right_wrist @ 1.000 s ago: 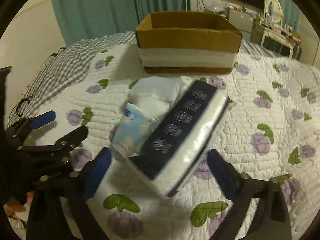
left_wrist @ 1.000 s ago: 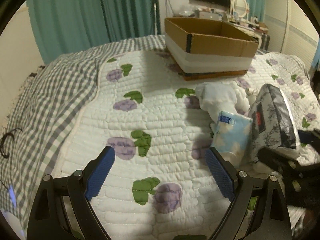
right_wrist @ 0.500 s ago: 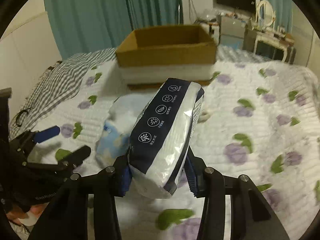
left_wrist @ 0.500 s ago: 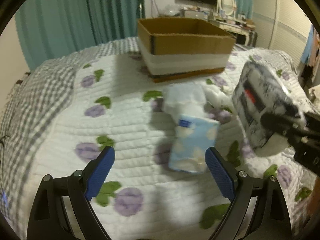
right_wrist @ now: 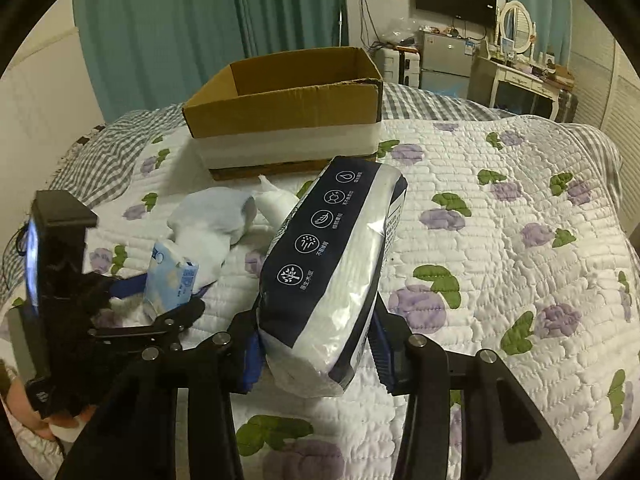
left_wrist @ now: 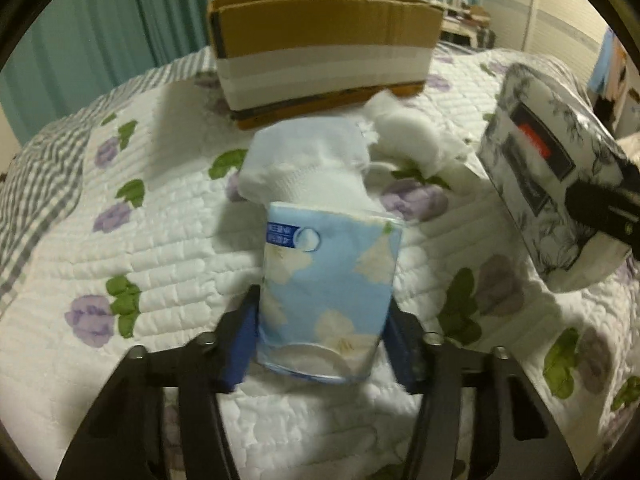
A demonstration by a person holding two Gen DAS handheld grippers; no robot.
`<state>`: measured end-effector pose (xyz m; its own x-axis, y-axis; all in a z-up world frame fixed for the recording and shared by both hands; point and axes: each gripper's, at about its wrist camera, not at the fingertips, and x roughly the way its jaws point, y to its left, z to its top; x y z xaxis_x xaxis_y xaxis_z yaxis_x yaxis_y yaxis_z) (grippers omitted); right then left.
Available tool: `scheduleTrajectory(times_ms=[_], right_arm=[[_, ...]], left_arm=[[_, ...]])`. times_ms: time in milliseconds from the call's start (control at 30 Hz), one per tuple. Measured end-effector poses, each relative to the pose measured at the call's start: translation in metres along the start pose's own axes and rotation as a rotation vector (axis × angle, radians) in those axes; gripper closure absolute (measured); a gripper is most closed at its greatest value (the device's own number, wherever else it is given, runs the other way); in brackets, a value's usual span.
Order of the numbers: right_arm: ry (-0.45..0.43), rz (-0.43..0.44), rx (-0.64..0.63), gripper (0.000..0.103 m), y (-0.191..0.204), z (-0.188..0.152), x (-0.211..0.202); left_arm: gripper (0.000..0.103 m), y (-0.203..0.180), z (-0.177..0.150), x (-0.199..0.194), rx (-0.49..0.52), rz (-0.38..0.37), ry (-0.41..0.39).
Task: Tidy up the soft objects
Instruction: 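Carry the tissue pack and pad pack into the box and open both tools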
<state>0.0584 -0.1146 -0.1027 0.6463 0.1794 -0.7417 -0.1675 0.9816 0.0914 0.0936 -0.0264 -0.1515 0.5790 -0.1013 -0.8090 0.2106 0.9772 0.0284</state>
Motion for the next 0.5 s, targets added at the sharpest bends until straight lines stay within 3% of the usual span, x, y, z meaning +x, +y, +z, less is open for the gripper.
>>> scheduleTrajectory(times_ms=[267,433,500], right_arm=[[-0.050,0.007,-0.054,0.060,0.004,-0.001,-0.033],[-0.078,0.014,-0.031,0.060,-0.007,0.000,-0.055],[-0.087,0.022,-0.019,0.060,-0.012,-0.001,-0.064]], left_arm=[[0.051,-0.007,-0.016,-0.029,0.013,0.039,-0.028],[0.051,-0.013,-0.017,-0.061,0.003,0.073,-0.096],[0.051,-0.013,-0.015,-0.070,-0.016,0.055,-0.114]])
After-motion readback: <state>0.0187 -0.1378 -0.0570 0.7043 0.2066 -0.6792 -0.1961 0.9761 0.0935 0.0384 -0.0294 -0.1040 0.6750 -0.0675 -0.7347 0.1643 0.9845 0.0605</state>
